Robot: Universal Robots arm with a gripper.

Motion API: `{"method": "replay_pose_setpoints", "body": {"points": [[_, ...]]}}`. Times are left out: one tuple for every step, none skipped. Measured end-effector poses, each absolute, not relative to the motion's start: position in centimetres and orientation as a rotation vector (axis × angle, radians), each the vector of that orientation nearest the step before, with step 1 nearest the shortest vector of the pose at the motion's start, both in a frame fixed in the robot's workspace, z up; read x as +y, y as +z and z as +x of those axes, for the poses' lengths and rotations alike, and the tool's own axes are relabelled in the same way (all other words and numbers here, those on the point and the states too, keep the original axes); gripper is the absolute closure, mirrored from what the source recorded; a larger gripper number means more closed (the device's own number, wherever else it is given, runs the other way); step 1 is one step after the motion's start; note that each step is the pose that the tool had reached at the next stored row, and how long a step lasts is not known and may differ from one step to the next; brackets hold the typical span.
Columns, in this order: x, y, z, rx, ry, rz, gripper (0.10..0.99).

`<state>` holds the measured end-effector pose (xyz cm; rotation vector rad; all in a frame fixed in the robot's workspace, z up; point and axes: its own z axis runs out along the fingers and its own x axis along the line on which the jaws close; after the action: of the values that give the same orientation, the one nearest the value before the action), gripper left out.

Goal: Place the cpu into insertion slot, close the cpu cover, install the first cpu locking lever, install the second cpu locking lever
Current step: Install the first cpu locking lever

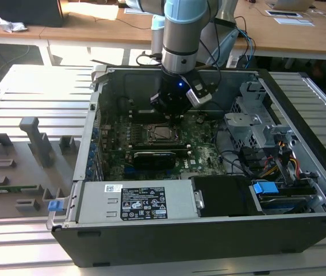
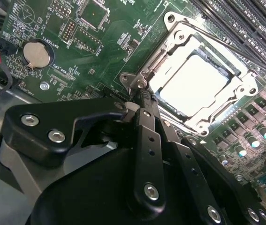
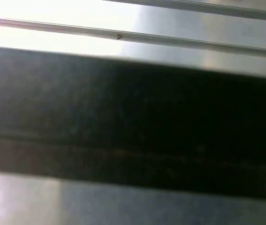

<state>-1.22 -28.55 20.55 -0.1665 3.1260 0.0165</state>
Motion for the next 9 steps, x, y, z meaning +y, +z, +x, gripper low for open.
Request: {"method": "replay_pose_setpoints", "body": {"points": [[-28.54,20.55,-1.29,3.125,0.017,-0.166,0.980],[-28.54,20.57,-1.41,3.123,0.016,-0.166,0.980],[-28.54,20.58,-1.53,3.121,0.016,-0.166,0.980],[-28.54,20.59,-1.67,3.119,0.016,-0.166,0.980],[-28.54,20.60,-1.88,3.115,0.016,-0.166,0.980],[-28.54,20.63,-1.97,3.114,0.015,-0.166,0.980],[-28.53,20.77,-2.05,3.111,0.015,-0.166,0.980],[-28.51,20.88,-2.08,3.110,0.015,-0.166,0.980],[-28.49,21.00,-2.12,3.109,0.015,-0.166,0.980]]}}
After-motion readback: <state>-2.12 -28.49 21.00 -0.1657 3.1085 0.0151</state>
